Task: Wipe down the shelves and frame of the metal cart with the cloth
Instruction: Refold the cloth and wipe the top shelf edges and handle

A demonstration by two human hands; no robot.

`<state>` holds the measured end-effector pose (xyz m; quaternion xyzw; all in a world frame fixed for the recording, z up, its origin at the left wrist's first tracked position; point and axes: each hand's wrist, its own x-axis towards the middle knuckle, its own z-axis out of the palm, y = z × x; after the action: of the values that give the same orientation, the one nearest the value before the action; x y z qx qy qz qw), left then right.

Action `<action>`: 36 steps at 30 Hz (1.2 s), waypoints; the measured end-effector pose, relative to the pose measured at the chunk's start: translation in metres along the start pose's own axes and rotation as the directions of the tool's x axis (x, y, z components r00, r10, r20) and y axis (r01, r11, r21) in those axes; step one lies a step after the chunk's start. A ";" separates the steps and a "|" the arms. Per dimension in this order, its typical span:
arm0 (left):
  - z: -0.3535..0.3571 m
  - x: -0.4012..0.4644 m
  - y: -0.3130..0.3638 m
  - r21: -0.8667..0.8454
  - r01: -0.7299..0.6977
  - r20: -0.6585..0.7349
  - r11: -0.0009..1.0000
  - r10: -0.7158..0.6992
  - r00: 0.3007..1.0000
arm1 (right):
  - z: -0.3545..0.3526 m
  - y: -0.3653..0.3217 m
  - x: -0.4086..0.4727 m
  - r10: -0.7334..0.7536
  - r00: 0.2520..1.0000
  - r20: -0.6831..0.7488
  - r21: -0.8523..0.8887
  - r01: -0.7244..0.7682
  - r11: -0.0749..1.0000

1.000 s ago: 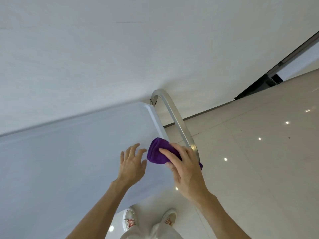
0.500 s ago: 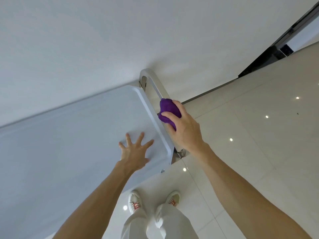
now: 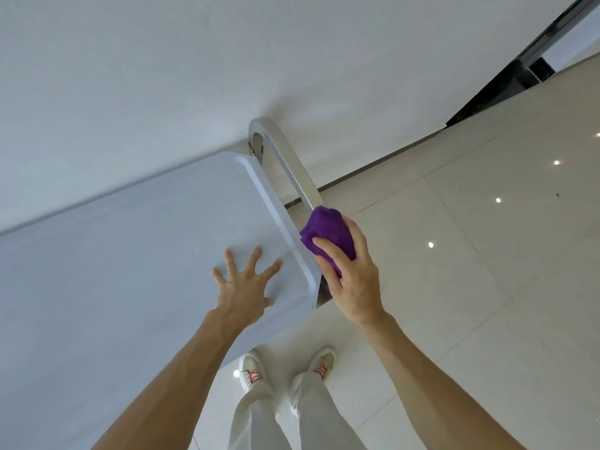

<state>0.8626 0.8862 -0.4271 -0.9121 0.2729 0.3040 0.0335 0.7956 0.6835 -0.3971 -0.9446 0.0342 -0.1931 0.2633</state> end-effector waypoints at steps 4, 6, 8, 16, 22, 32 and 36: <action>0.003 0.002 0.000 0.001 0.013 -0.010 1.000 -0.013 1.000 | 0.018 0.012 -0.051 0.071 0.996 -0.048 0.031 -0.070 0.997; 0.004 0.002 0.000 -0.005 0.015 -0.010 1.000 -0.015 1.000 | 0.023 0.018 -0.067 0.087 0.996 -0.037 0.053 -0.085 0.995; 0.005 0.001 0.000 -0.003 0.017 -0.021 1.000 -0.017 1.000 | 0.025 0.020 -0.075 0.097 0.995 -0.022 0.075 -0.096 0.993; -0.021 0.009 -0.020 0.023 0.055 -0.077 0.998 -0.053 0.996 | -0.009 0.006 -0.029 0.057 0.985 0.165 0.010 -0.059 0.998; -0.046 0.026 -0.050 -0.118 0.230 0.028 0.966 -0.228 0.973 | -0.001 -0.025 0.095 0.066 0.942 0.330 -0.194 -0.001 0.981; -0.039 0.031 -0.050 -0.144 0.233 0.130 0.962 -0.215 0.968 | 0.056 -0.041 0.213 0.135 0.906 0.401 -0.262 -0.028 0.965; -0.033 0.033 -0.051 -0.148 0.230 0.130 0.962 -0.211 0.969 | 0.079 -0.041 0.263 0.255 0.811 0.527 -0.290 -0.110 0.951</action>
<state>0.9285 0.9060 -0.4243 -0.9179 0.1416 0.3706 0.0085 1.0673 0.7130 -0.3474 -0.9768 0.0706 0.1232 0.1603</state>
